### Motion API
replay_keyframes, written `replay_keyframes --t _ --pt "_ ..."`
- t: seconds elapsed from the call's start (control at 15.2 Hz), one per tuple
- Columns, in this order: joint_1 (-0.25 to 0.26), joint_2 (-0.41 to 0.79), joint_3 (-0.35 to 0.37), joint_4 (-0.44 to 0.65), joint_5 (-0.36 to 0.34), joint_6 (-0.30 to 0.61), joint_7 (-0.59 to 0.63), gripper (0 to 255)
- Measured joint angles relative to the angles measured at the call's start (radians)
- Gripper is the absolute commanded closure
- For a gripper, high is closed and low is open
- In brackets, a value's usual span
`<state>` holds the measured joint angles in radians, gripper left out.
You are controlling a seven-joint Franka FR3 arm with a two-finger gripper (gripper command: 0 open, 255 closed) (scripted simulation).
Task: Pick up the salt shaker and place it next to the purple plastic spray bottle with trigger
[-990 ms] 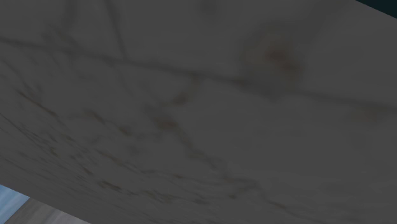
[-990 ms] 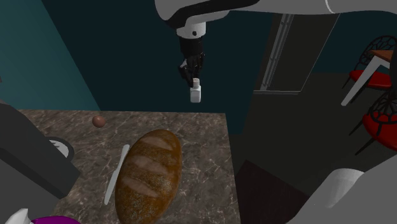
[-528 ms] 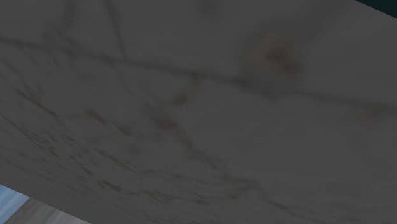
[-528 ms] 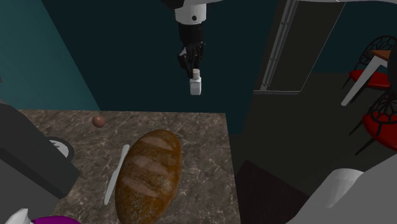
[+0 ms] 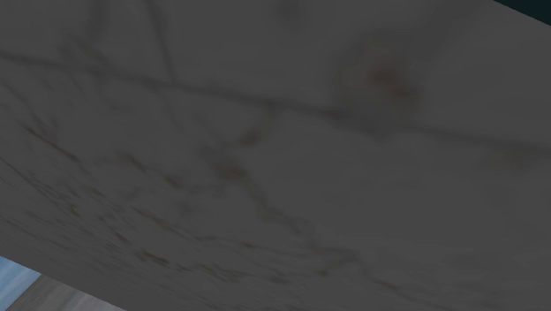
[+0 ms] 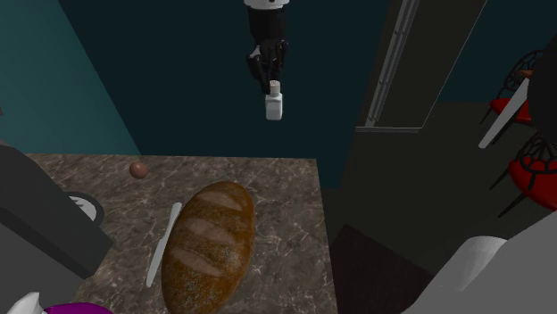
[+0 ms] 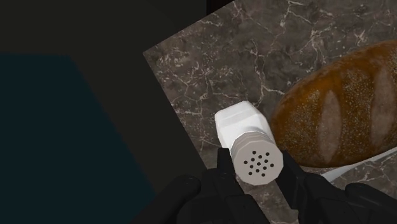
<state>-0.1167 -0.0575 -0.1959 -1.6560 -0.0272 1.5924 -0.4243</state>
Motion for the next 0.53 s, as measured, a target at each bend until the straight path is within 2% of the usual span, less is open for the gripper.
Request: replay_keyframes --t 0.53 --pt "-0.002 0.035 -0.003 0.152 0.007 -0.118 -0.008 255"
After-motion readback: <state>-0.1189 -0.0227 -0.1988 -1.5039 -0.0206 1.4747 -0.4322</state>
